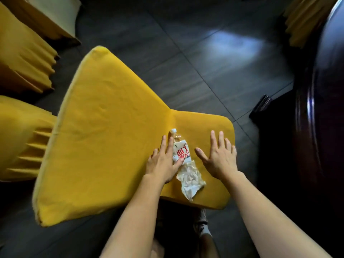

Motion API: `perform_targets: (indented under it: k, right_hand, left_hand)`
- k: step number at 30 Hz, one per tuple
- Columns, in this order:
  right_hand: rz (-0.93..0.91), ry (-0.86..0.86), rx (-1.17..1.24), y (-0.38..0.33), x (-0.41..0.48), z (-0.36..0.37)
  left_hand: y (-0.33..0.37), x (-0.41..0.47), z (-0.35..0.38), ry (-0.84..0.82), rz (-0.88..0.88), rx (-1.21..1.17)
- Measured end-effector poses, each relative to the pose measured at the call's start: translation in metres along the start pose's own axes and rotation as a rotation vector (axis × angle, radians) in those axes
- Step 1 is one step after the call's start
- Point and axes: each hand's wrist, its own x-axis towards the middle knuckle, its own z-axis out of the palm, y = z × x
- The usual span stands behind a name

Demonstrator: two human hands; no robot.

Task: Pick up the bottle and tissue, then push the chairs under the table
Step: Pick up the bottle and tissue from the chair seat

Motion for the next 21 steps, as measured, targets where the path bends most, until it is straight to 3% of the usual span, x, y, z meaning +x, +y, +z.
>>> perform_targets:
  k: [6, 12, 16, 21]
  right_hand:
    - [-0.113, -0.207, 0.145, 0.014, 0.024, 0.087]
    - [-0.202, -0.288, 0.059, 0.025, 0.016, 0.168]
    - [-0.187, -0.244, 0.038, 0.024, 0.020, 0.182]
    - [-0.163, -0.265, 0.211, 0.030, 0.032, 0.178]
  left_hand:
    - [0.001, 0.036, 0.066, -0.071, -0.070, -0.055]
    - [0.007, 0.071, 0.114, -0.028, -0.151, -0.262]
    - [0.010, 0.082, 0.130, -0.011, -0.160, -0.313]
    - [0.022, 0.089, 0.137, 0.059, -0.208, -0.401]
